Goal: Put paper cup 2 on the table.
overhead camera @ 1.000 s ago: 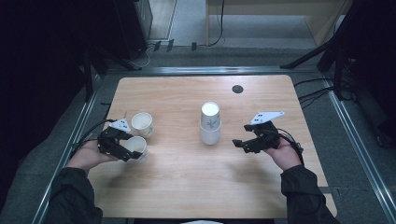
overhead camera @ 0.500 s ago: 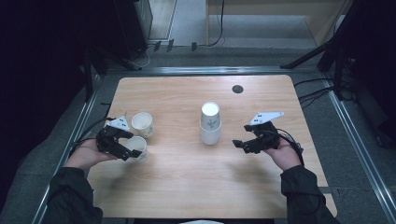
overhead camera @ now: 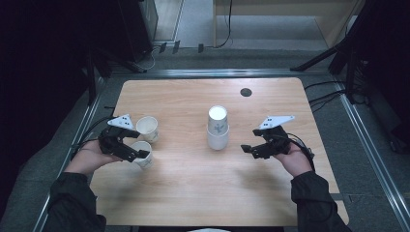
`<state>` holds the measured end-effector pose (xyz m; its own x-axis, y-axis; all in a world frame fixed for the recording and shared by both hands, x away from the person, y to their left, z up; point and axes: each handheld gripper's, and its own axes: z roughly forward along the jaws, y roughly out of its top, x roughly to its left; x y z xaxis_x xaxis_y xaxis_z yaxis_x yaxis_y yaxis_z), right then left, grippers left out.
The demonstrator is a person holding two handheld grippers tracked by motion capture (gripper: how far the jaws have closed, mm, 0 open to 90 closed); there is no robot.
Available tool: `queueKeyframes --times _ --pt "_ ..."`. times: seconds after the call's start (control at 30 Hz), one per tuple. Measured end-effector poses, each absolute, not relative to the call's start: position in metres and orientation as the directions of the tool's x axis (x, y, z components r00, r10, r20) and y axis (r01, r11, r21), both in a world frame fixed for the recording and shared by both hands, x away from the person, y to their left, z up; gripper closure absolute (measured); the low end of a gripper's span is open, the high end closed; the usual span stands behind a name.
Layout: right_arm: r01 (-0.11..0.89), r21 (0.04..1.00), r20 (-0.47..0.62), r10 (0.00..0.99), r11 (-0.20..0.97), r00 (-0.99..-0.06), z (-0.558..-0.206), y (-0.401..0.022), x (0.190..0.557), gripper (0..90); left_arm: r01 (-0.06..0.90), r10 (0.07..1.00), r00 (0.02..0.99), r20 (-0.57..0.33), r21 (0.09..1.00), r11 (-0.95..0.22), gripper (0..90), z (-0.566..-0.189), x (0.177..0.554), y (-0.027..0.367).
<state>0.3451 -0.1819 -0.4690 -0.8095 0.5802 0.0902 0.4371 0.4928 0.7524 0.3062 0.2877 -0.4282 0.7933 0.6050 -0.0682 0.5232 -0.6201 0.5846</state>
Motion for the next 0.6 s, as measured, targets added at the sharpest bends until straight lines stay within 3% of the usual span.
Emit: queueKeyframes --times 0.6 --pt "0.430 0.750 0.088 0.568 0.502 -0.818 -0.469 -0.181 0.343 22.0 0.511 0.593 0.800 -0.089 0.619 -0.596 13.8 -0.422 0.312 0.253"
